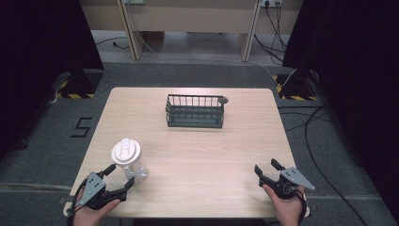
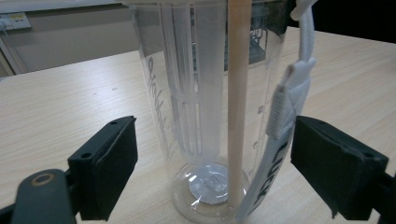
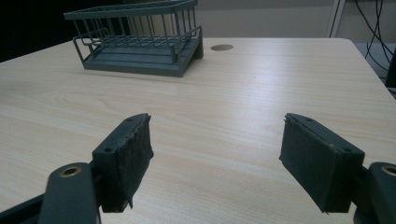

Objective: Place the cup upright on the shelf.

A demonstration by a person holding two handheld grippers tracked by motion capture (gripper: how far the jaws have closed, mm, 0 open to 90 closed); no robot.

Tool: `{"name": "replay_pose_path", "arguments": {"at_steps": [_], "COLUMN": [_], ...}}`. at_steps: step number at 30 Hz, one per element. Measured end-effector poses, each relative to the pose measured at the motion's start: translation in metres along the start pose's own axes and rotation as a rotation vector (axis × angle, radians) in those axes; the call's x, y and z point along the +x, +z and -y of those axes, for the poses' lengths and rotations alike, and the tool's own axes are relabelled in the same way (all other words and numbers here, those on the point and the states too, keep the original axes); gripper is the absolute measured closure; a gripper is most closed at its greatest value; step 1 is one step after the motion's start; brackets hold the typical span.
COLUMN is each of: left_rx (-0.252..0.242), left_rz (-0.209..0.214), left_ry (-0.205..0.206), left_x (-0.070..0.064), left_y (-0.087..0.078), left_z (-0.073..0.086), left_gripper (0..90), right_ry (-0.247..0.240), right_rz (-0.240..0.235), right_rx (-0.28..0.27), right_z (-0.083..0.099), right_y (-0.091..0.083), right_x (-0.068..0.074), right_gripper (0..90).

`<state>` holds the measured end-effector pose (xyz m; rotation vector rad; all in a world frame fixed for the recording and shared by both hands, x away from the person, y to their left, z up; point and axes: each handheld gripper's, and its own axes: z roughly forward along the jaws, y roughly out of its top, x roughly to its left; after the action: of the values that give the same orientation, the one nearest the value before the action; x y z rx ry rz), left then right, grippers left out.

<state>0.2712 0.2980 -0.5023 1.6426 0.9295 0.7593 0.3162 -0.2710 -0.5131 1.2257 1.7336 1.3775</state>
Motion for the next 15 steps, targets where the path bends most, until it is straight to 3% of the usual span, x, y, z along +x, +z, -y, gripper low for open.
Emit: {"name": "replay_pose_path", "arguments": {"at_steps": [15], "left_rx": [0.001], "left_rz": [0.012], "left_ry": [-0.002], "left_x": [0.000], "left_y": [0.027], "left_z": [-0.003], "left_gripper": [13.1], "right_ry": [0.000], "right_rz": [-0.004], "right_rx": [0.010], "right_z": [0.000], "right_y": [0.001], "right_x": [0.000], "right_gripper": [25.3]}}
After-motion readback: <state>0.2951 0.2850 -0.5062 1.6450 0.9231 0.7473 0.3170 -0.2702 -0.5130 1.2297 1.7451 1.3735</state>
